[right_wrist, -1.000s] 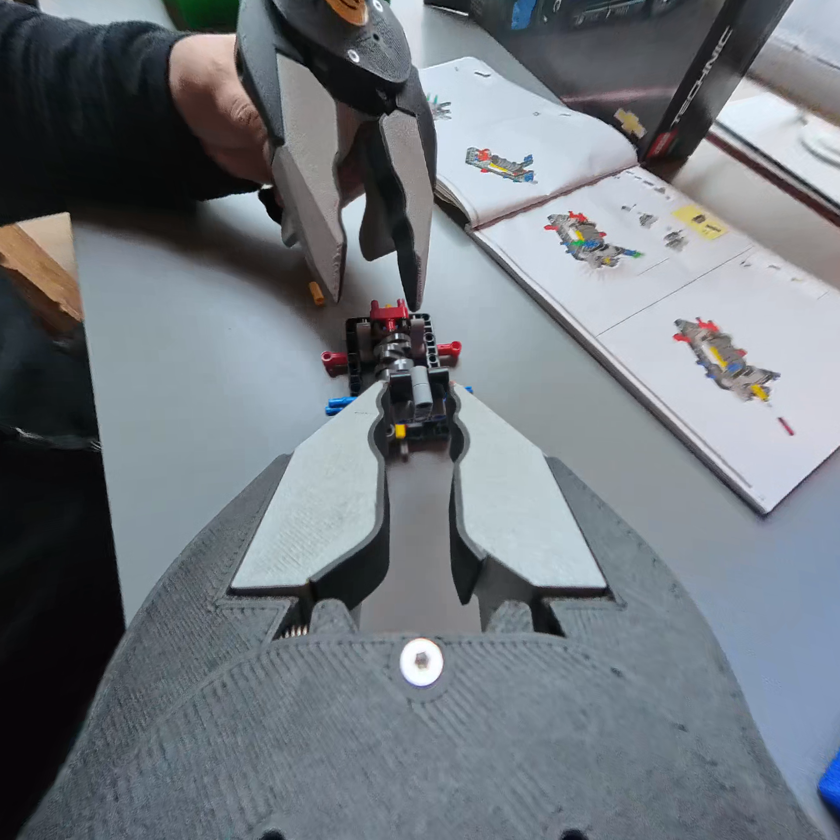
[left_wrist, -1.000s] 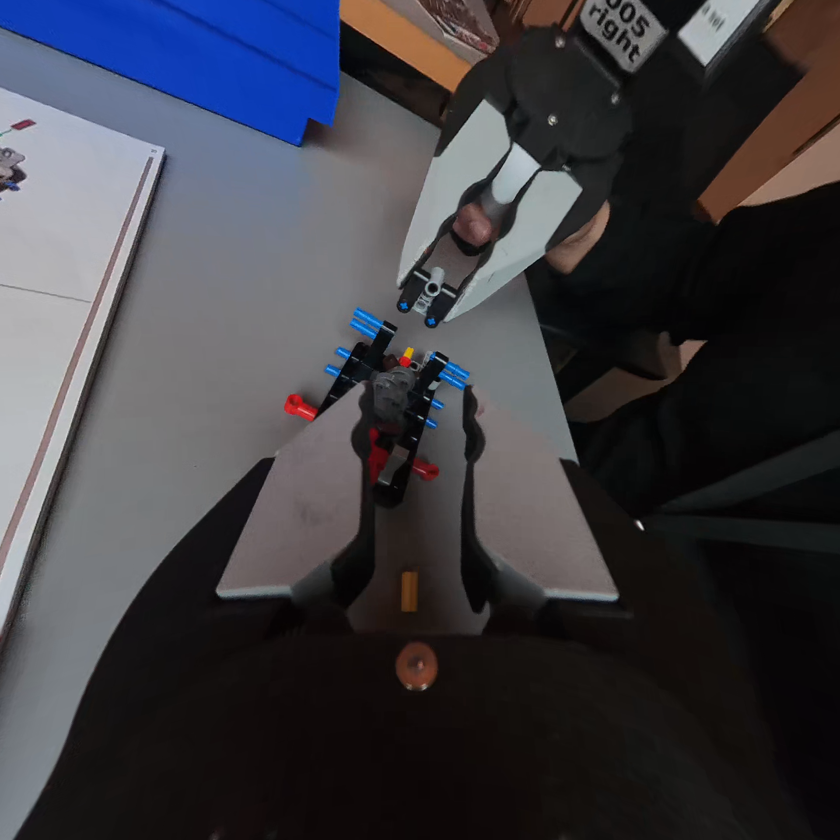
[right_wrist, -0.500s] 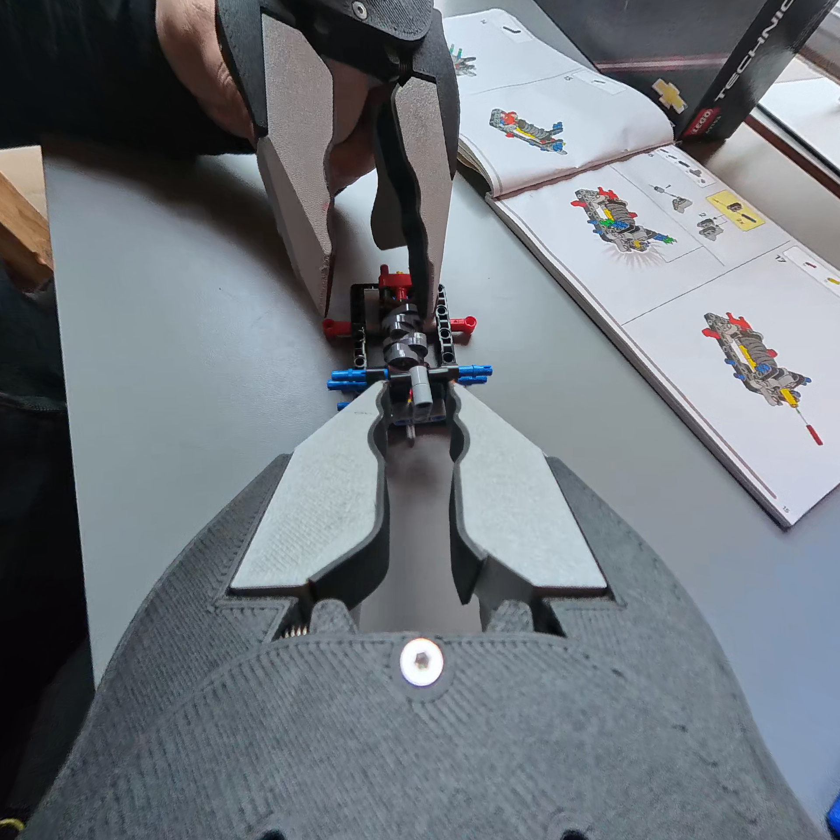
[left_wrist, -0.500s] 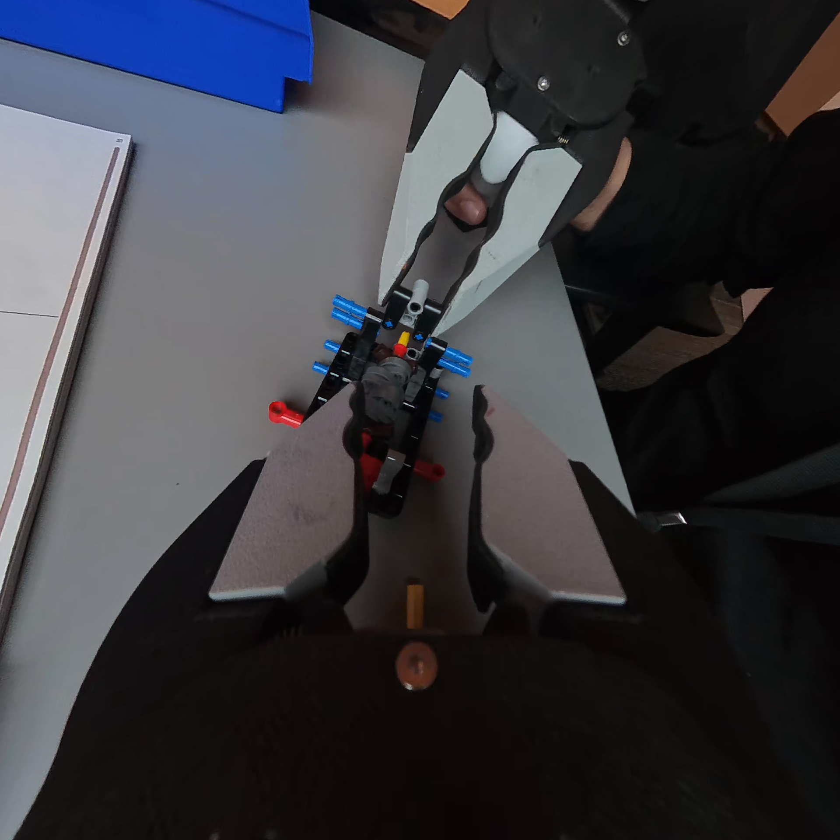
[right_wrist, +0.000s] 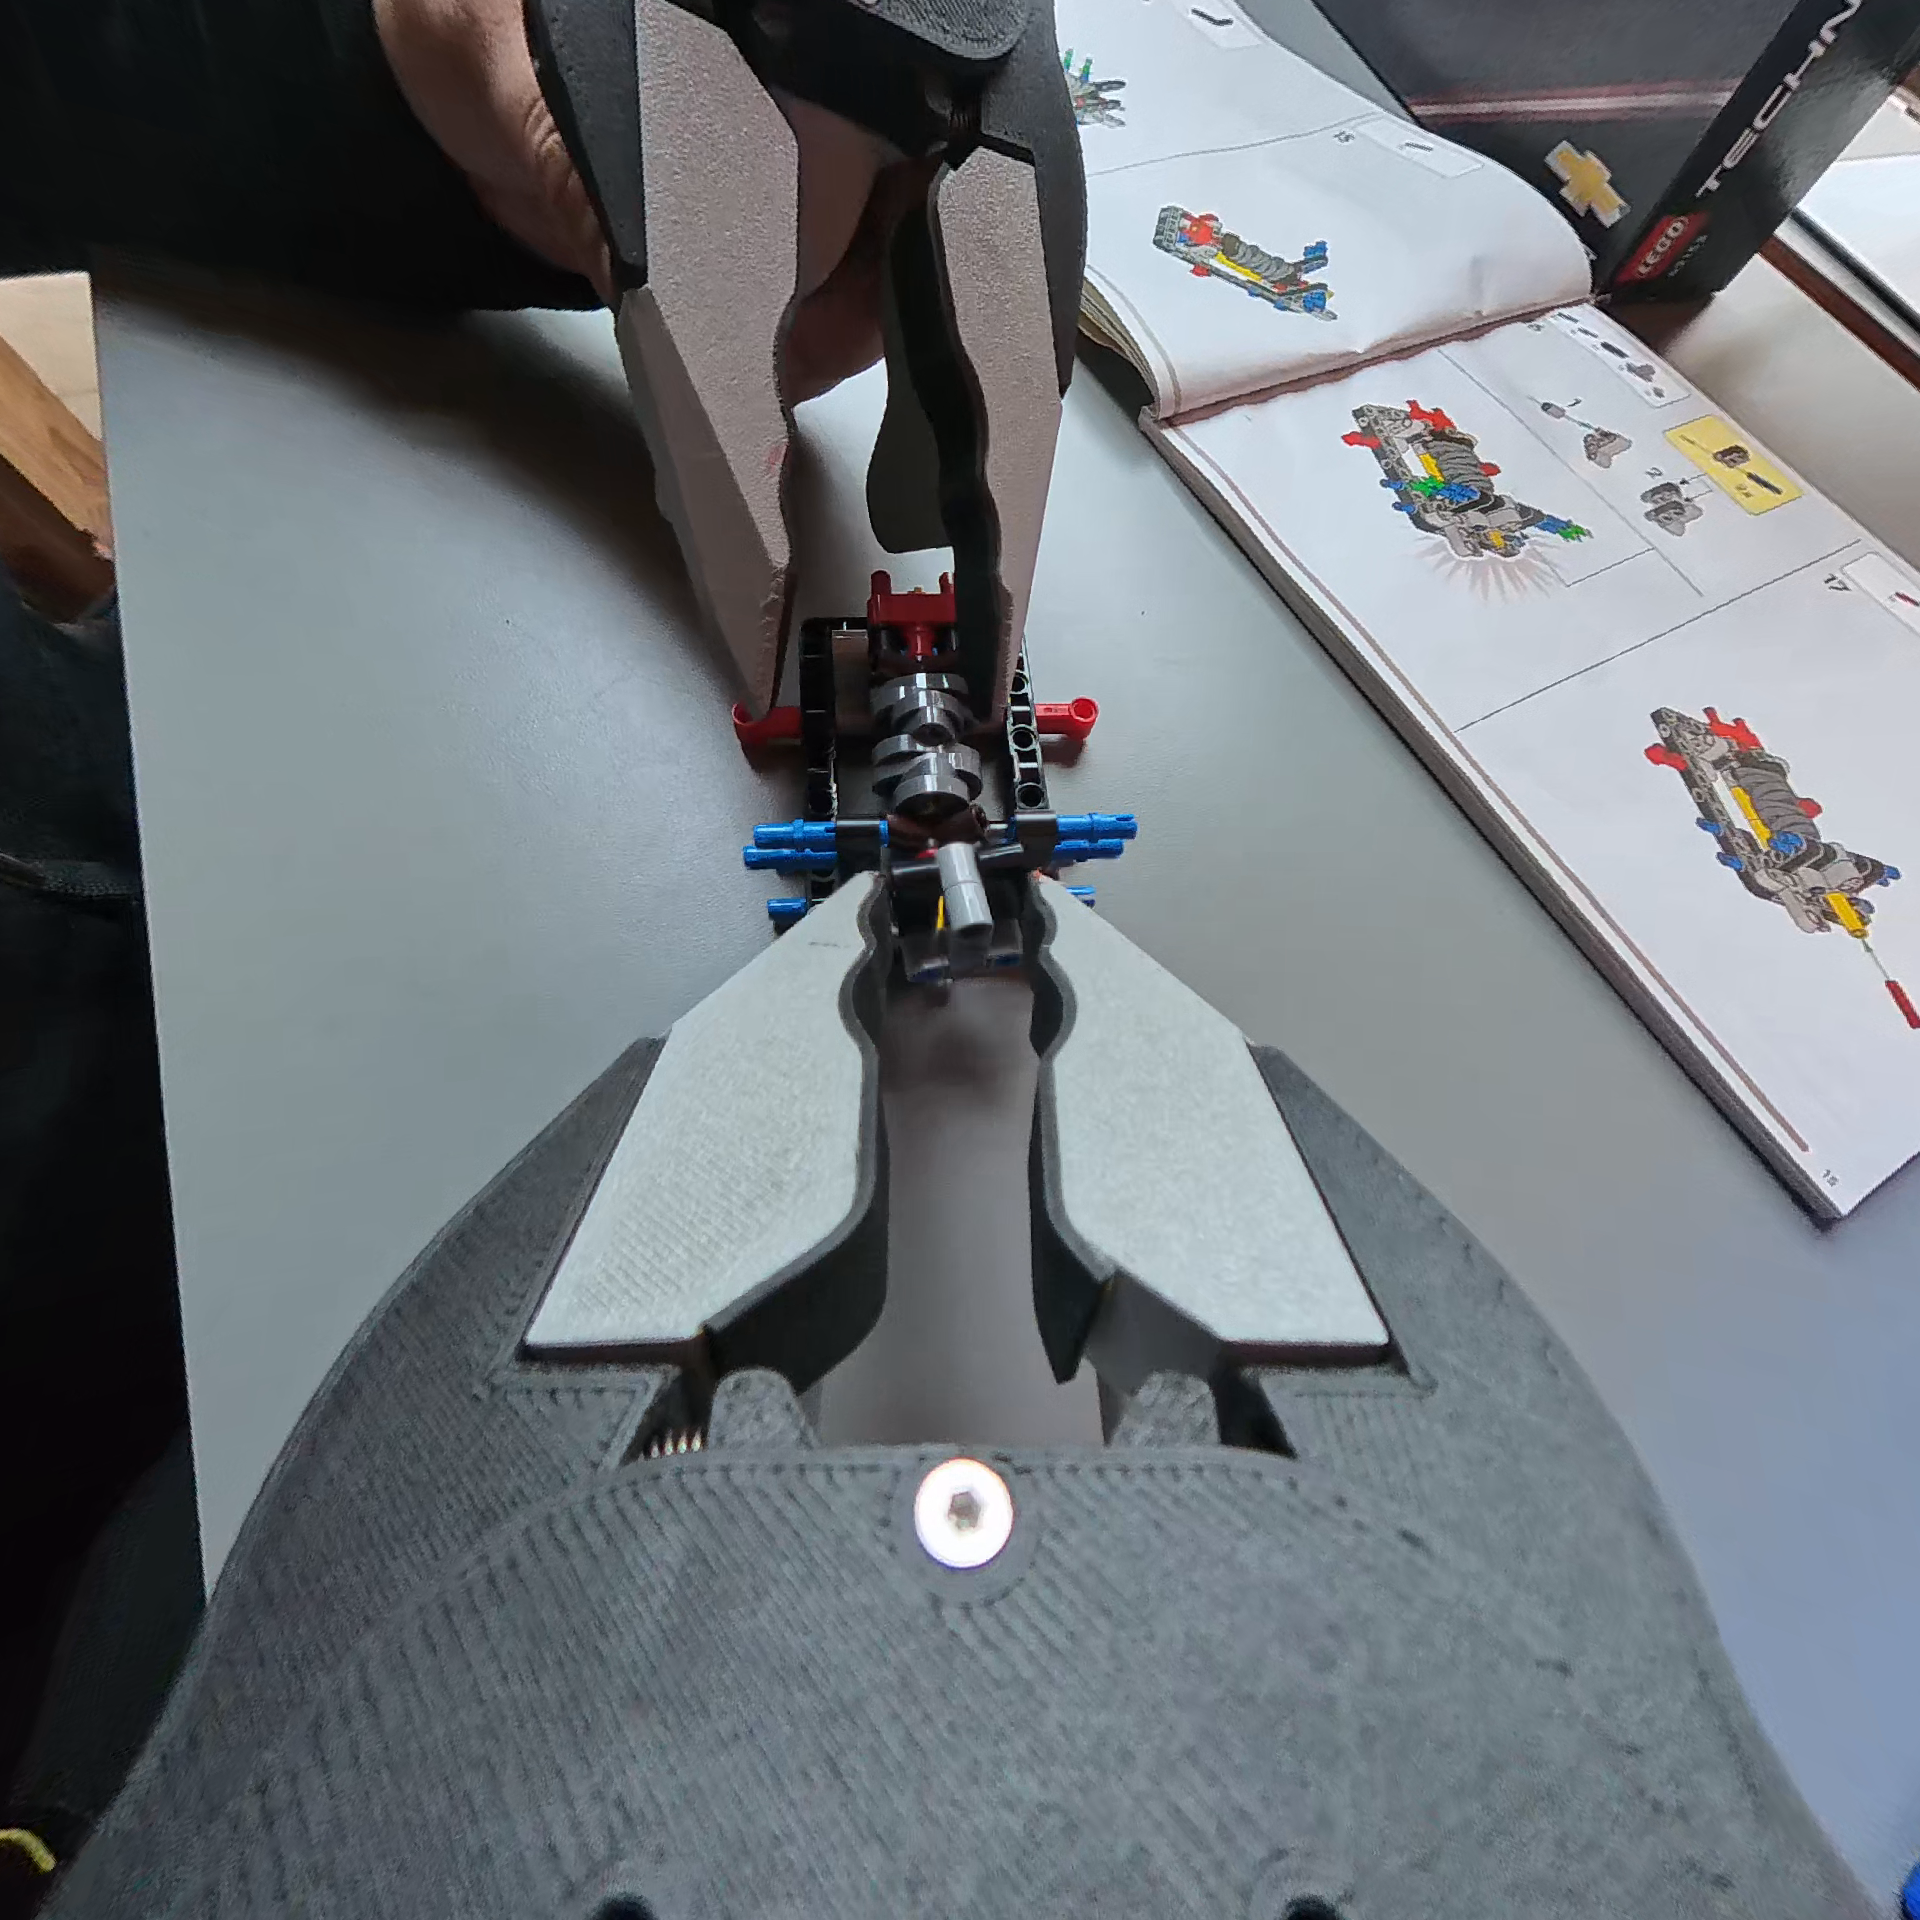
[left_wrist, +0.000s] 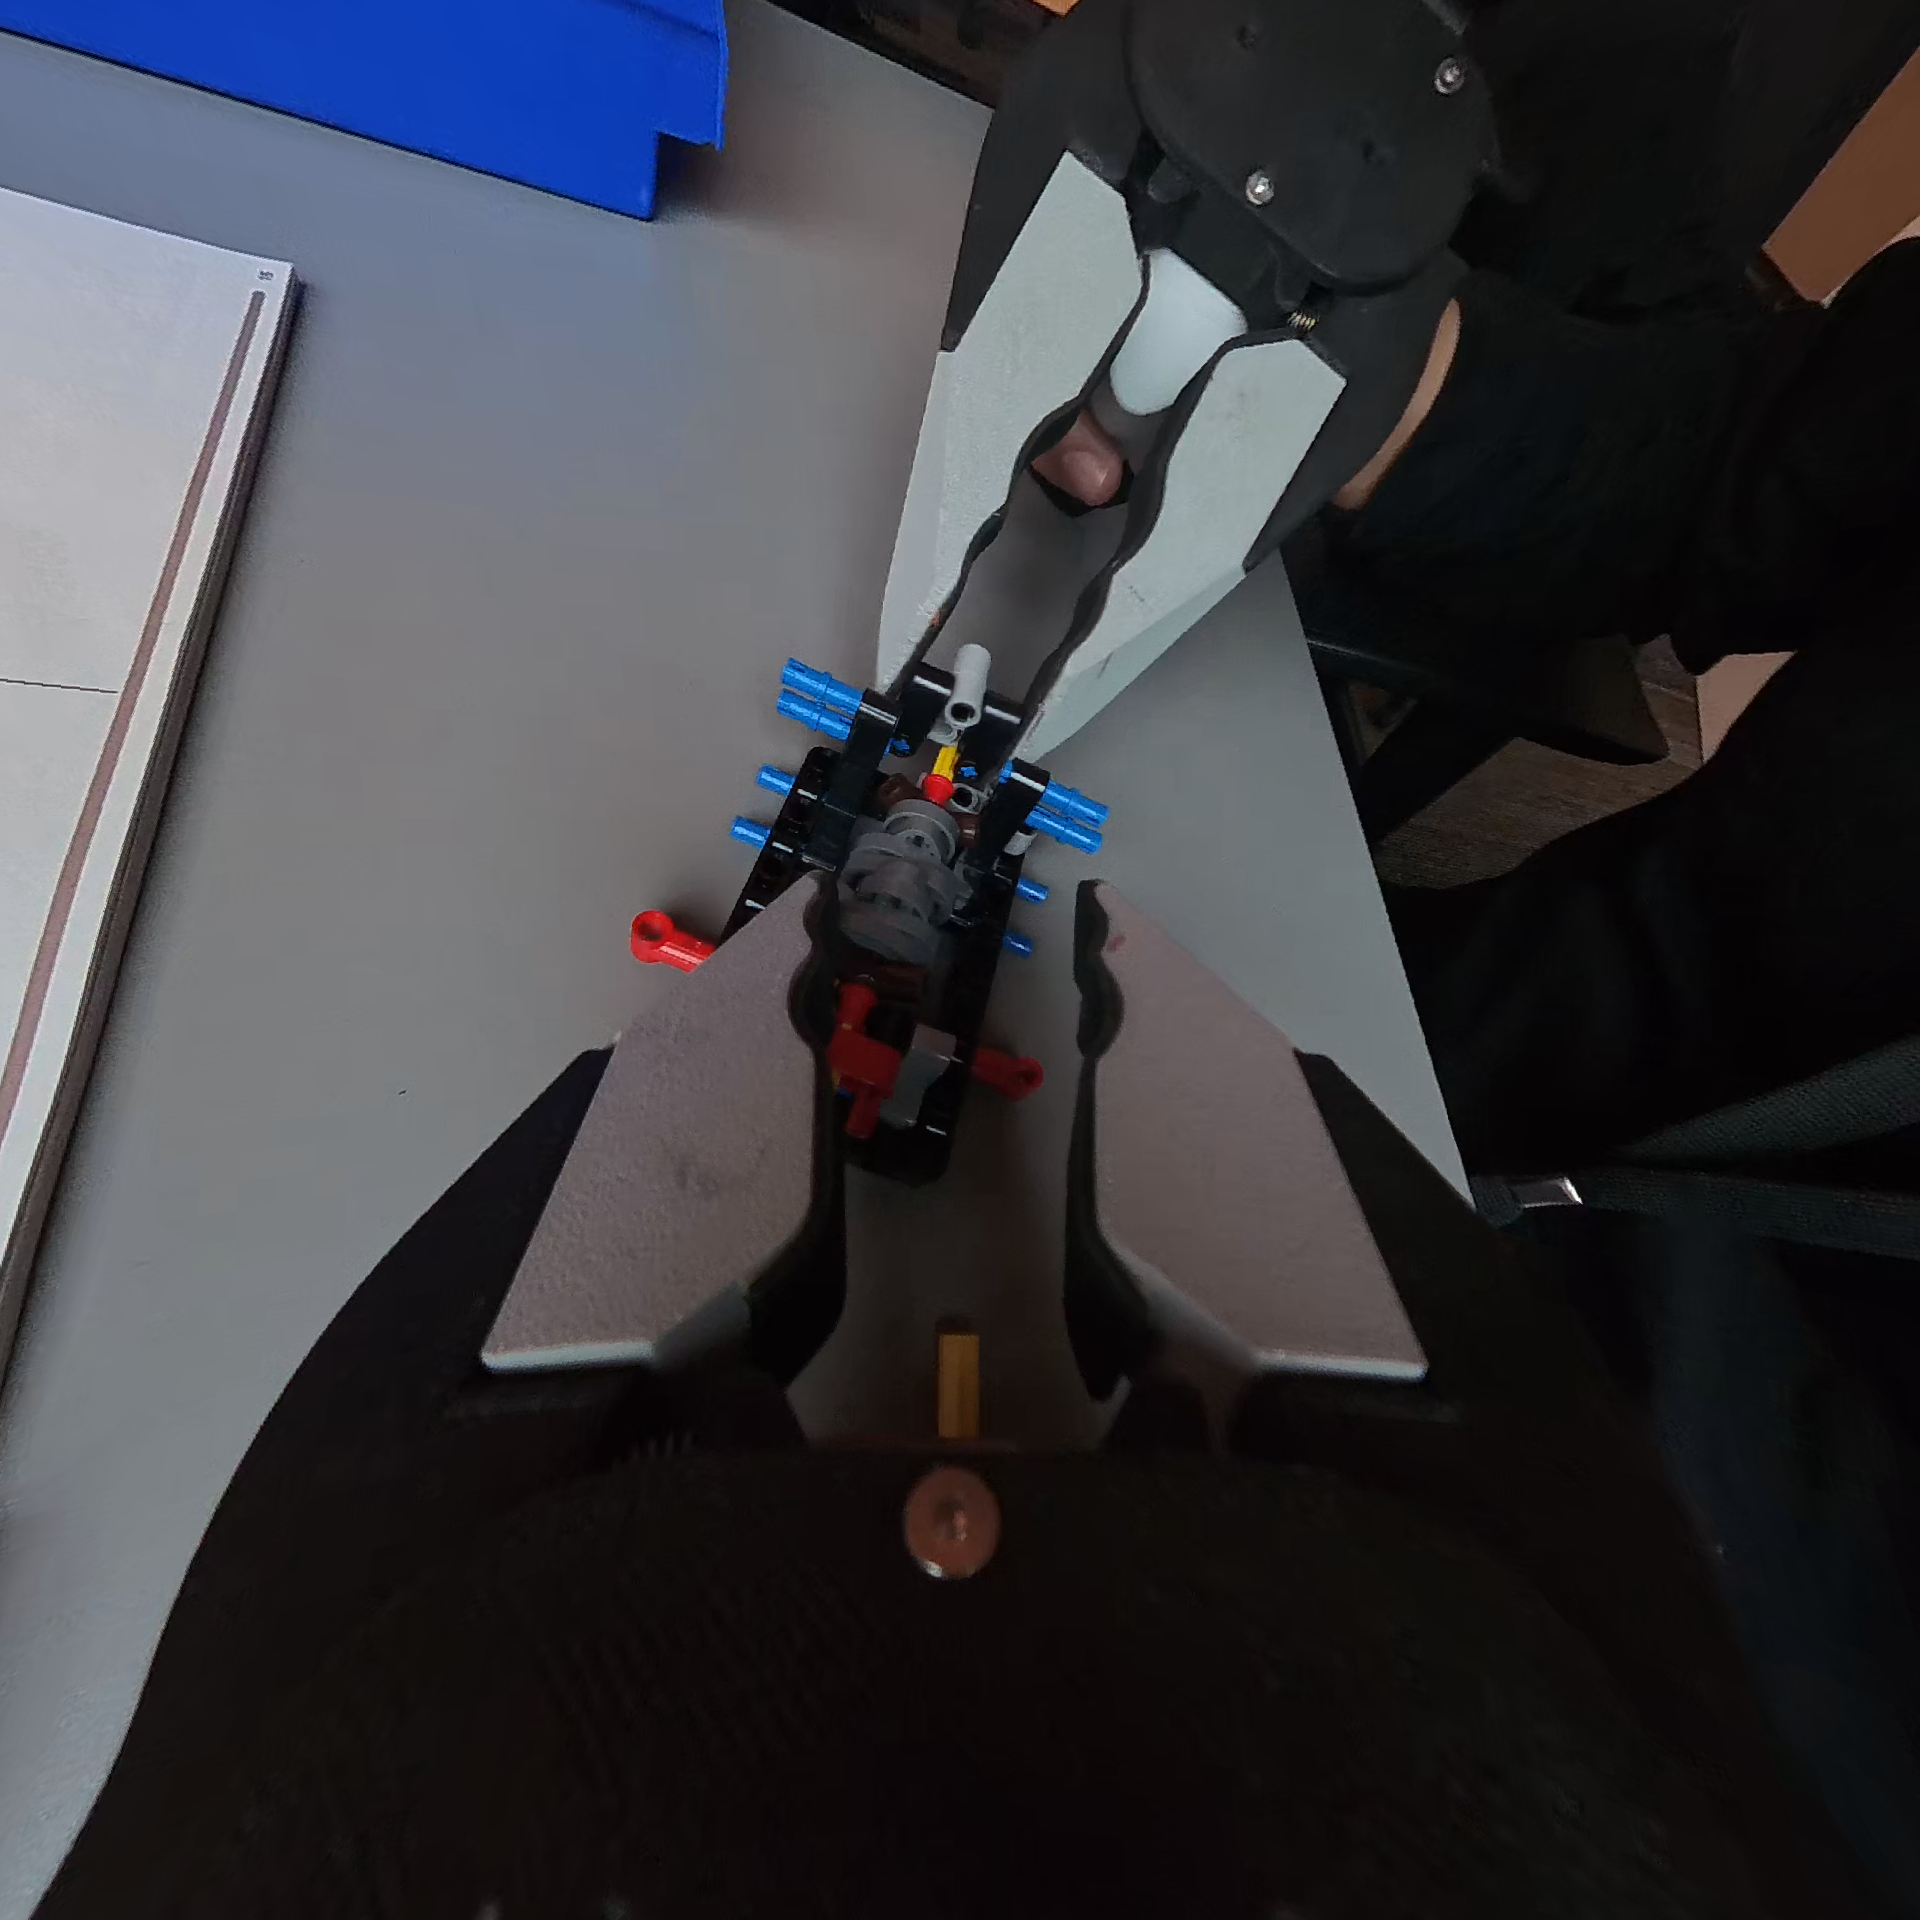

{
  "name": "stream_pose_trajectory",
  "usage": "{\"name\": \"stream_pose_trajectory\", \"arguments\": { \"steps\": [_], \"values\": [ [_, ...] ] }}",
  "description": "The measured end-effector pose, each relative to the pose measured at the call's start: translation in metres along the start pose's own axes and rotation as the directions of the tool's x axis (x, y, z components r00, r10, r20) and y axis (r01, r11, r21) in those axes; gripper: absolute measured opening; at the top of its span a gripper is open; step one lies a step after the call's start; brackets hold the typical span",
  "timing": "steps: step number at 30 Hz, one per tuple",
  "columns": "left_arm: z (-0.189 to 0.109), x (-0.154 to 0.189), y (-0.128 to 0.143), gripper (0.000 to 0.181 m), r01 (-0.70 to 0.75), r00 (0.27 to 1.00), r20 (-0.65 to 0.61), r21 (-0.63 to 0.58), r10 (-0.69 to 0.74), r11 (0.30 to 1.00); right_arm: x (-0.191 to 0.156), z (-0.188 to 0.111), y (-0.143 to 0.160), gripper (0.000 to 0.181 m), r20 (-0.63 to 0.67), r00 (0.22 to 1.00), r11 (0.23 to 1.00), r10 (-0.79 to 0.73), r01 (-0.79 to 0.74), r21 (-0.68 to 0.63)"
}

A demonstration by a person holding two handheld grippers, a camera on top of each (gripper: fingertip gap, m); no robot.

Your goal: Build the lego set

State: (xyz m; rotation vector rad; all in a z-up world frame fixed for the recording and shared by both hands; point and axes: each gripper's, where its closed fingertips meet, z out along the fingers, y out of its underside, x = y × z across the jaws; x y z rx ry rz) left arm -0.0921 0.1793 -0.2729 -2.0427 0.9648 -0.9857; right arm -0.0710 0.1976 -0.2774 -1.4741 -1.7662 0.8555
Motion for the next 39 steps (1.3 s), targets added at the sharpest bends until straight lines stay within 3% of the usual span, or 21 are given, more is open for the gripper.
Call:
{"name": "stream_pose_trajectory", "arguments": {
  "steps": [9, 15, 20, 25, 33, 39],
  "values": [
    [-0.003, 0.000, -0.001, 0.043, 0.000, 1.000, 0.000, 0.007, 0.000, 1.000, 0.003, -0.002, 0.004, 0.021, -0.022, 0.999, 0.999, -0.025, 0.024, -0.031],
    [-0.009, 0.006, -0.015, 0.046, -0.050, 0.999, 0.006, 0.060, 0.049, 0.997, 0.010, -0.020, -0.016, 0.021, -0.031, 0.999, 0.997, 0.032, -0.030, 0.065],
    [-0.005, 0.012, -0.026, 0.048, -0.222, 0.969, 0.128, 0.060, 0.213, 0.973, -0.001, -0.019, -0.042, 0.021, 0.024, 0.997, 0.986, 0.074, -0.077, 0.148],
    [-0.001, 0.014, -0.026, 0.033, -0.350, 0.912, 0.232, 0.010, 0.338, 0.937, -0.009, -0.010, -0.054, 0.021, 0.072, 0.993, 0.976, 0.098, -0.110, 0.186],
    [-0.007, 0.013, -0.031, 0.030, -0.288, 0.943, 0.200, 0.083, 0.267, 0.954, -0.010, -0.004, -0.056, 0.021, 0.064, 0.994, 0.971, 0.087, -0.099, 0.218],
    [-0.003, 0.016, -0.026, 0.026, -0.350, 0.920, 0.206, 0.044, 0.334, 0.936, -0.013, -0.001, -0.050, 0.021, 0.119, 0.986, 0.968, 0.114, -0.137, 0.210]
  ]
}}
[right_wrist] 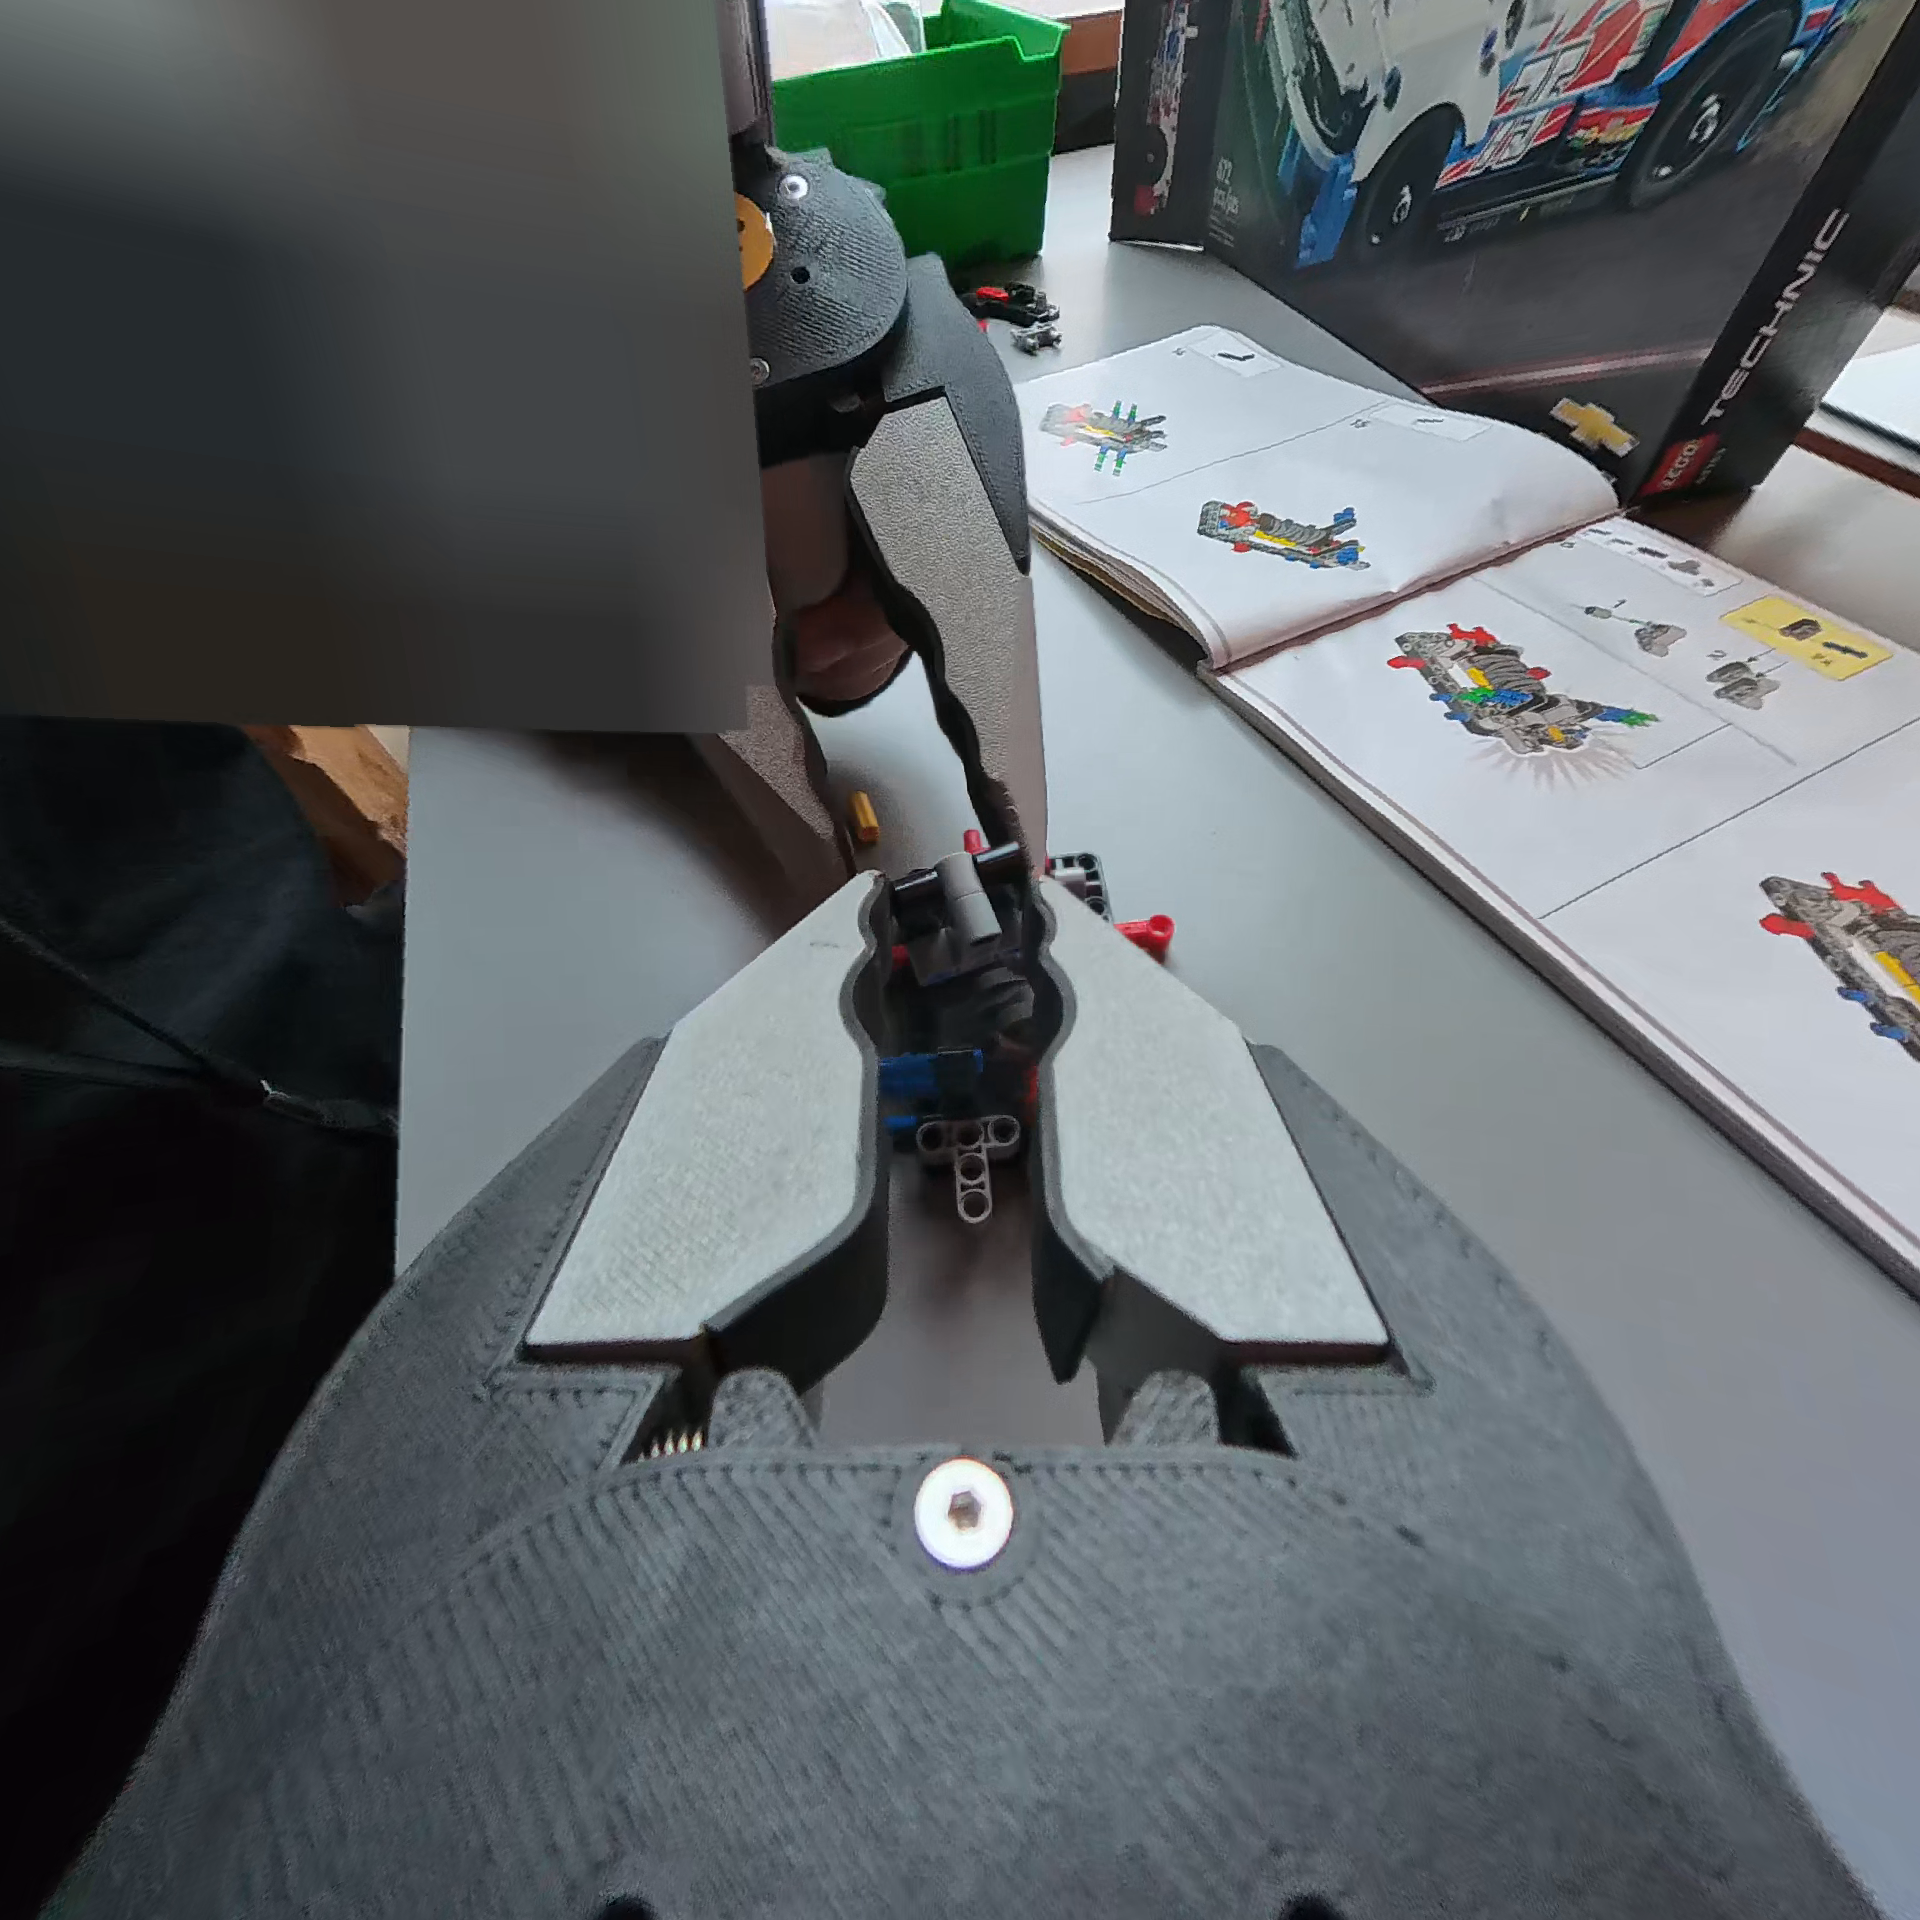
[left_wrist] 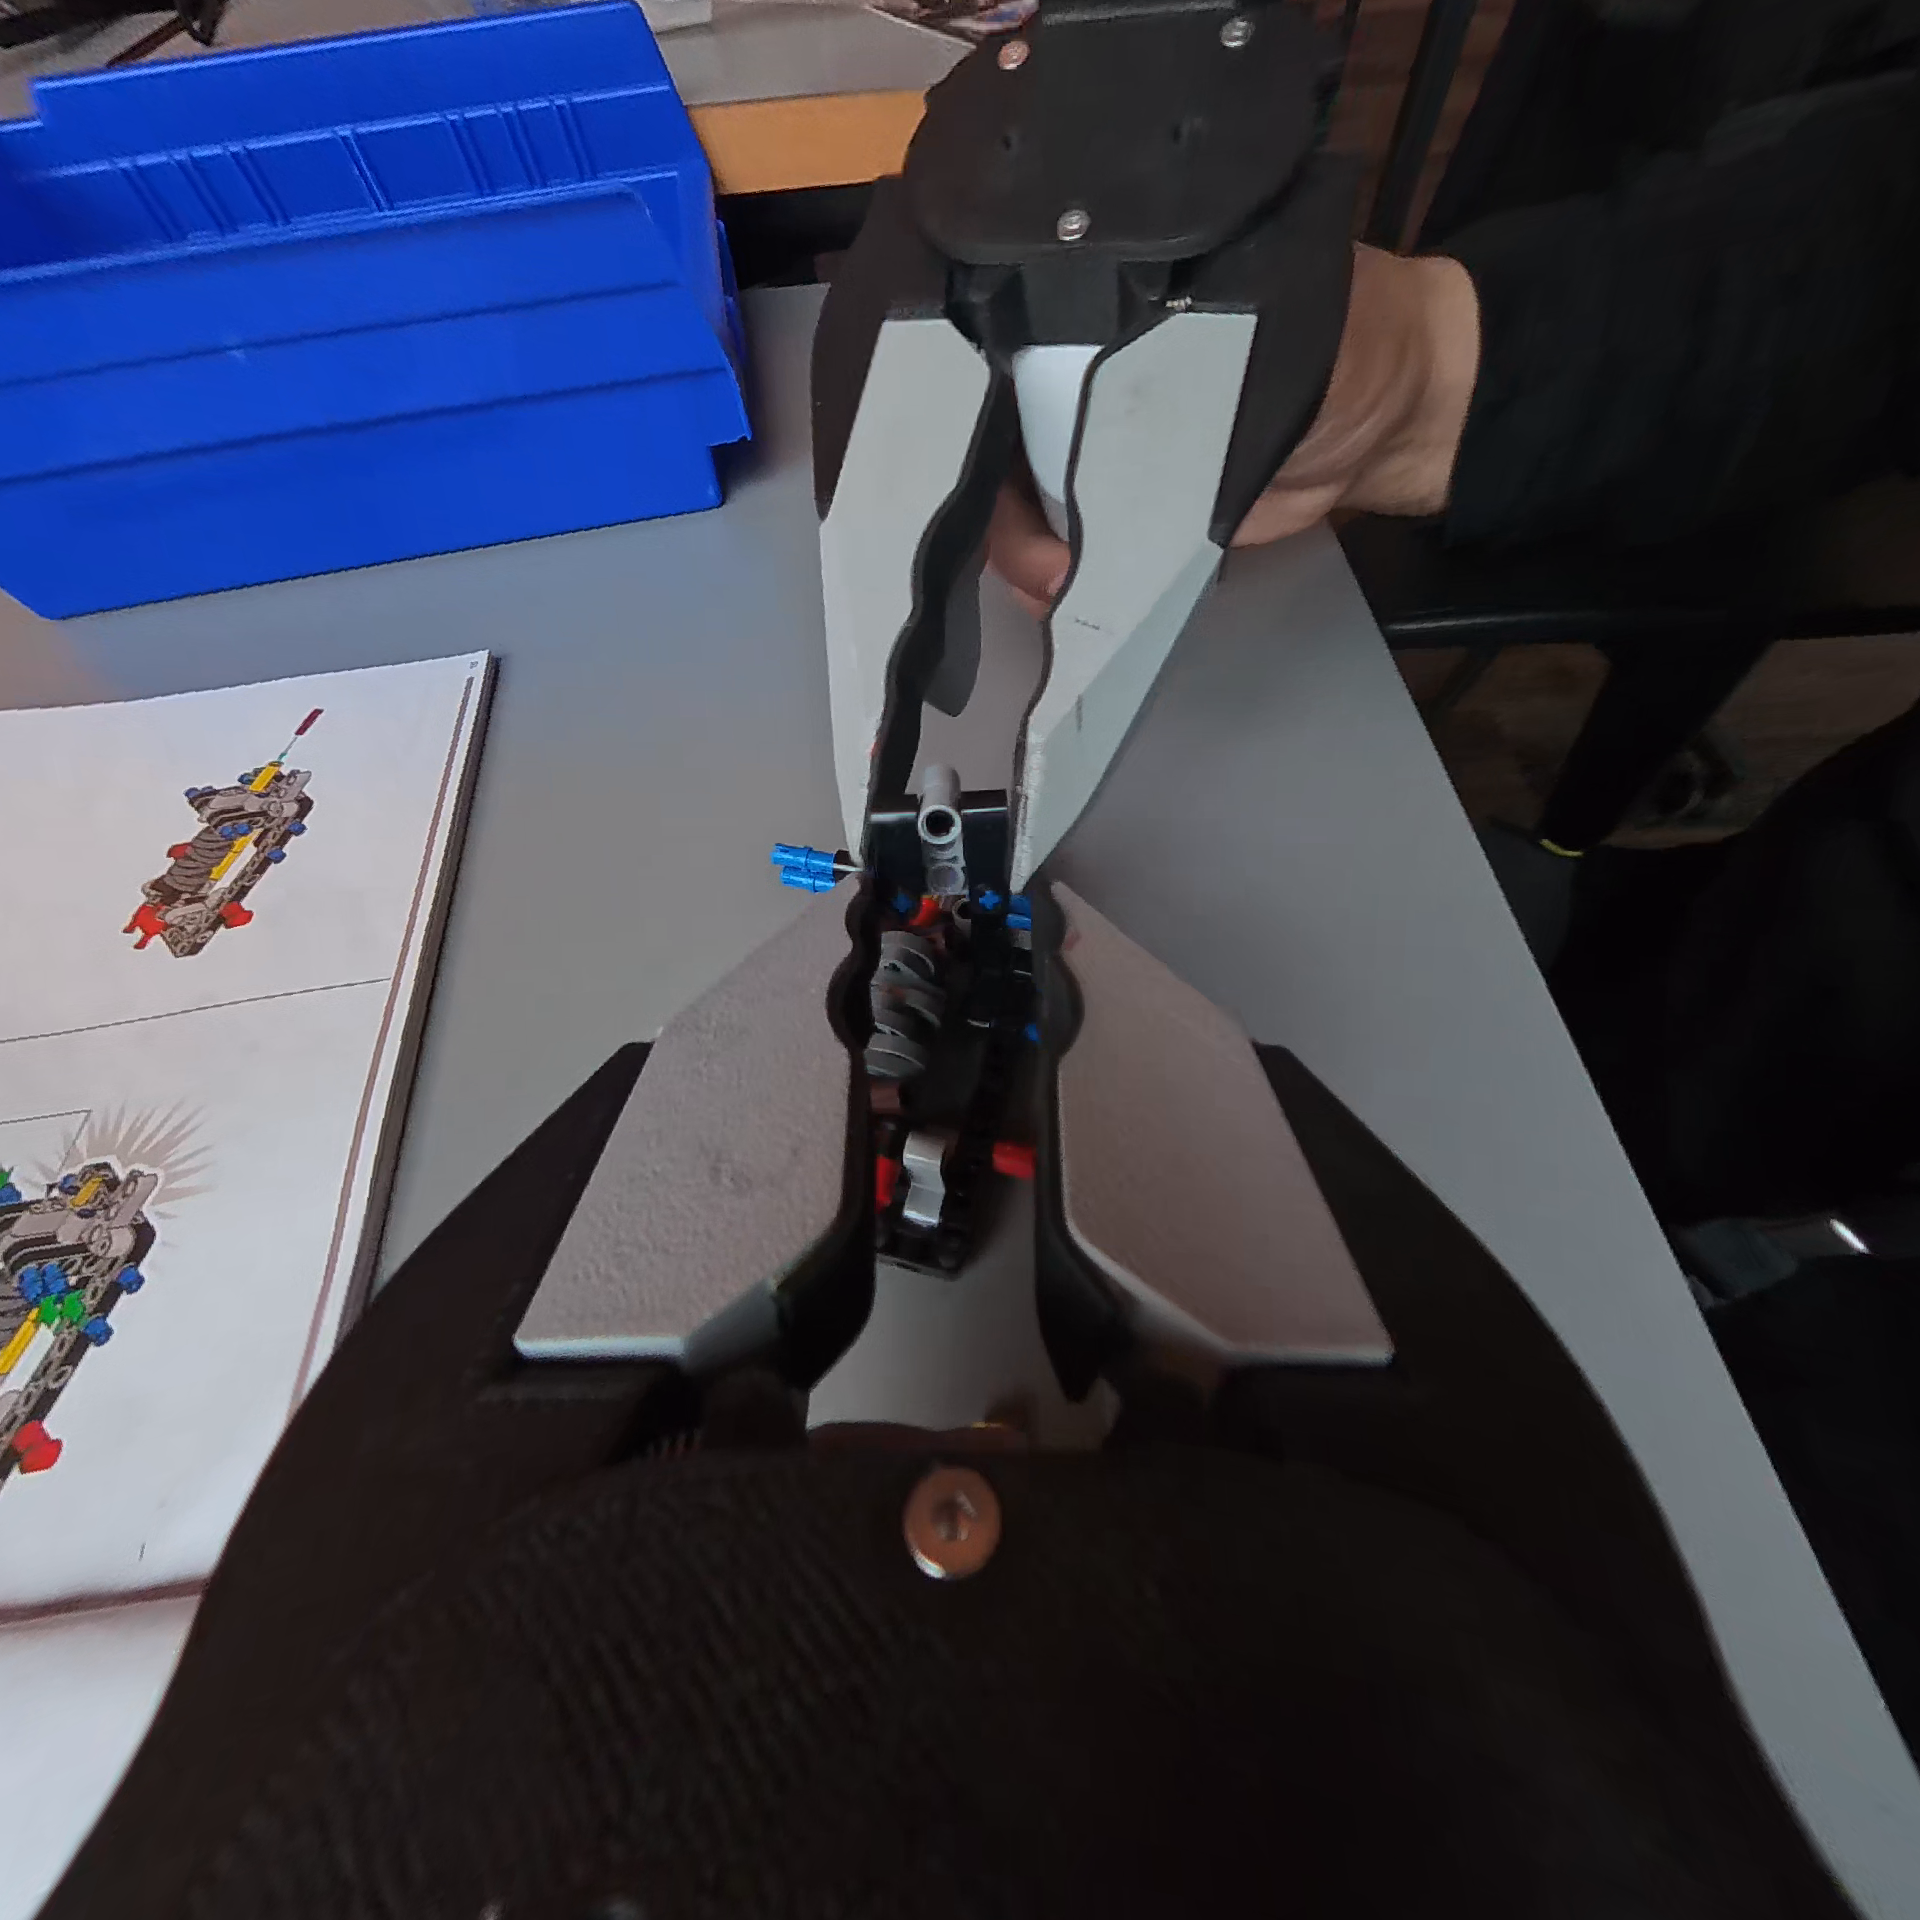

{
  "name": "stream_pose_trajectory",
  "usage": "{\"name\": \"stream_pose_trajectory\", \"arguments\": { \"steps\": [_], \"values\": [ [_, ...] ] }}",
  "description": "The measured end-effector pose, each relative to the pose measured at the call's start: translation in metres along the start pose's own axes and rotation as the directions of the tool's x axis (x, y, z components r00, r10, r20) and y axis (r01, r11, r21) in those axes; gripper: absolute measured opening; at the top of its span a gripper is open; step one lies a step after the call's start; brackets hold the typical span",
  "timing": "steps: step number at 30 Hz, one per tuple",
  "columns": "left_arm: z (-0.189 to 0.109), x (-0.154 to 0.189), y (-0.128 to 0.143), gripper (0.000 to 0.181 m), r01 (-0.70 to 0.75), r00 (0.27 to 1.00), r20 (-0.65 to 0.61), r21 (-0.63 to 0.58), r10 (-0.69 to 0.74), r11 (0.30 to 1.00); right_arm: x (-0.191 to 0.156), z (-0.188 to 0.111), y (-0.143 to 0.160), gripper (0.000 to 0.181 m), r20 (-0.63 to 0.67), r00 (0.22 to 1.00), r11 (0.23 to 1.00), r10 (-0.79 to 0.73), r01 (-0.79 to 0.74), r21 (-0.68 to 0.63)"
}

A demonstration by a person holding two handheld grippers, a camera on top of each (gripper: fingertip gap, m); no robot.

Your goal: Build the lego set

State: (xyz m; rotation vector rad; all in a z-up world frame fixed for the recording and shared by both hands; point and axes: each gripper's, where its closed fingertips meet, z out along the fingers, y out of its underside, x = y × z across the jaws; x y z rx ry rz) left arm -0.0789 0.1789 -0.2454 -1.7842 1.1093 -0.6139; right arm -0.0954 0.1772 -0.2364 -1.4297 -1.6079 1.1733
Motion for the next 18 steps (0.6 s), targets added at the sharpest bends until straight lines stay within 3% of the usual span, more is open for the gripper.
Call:
{"name": "stream_pose_trajectory", "arguments": {
  "steps": [10, 12, 18],
  "values": [
    [-0.0009, -0.0007, 0.0014, 0.022, -0.020, 1.000, 0.012, -0.005, 0.020, 1.000, -0.0061, -0.0025, -0.0087, 0.024, 0.118, 0.983, 0.988, 0.139, -0.146, 0.054],
    [-0.0010, 0.0016, -0.0011, 0.022, -0.007, 1.000, -0.001, 0.012, 0.007, 1.000, -0.0023, -0.0022, -0.0075, 0.015, 0.095, 0.987, 0.989, 0.132, -0.138, 0.057],
    [-0.0007, -0.0004, 0.0020, 0.018, -0.008, 1.000, 0.007, -0.002, 0.008, 1.000, 0.0015, -0.0018, -0.0027, 0.016, 0.063, 0.991, 0.993, 0.114, -0.116, 0.032]
  ]
}}
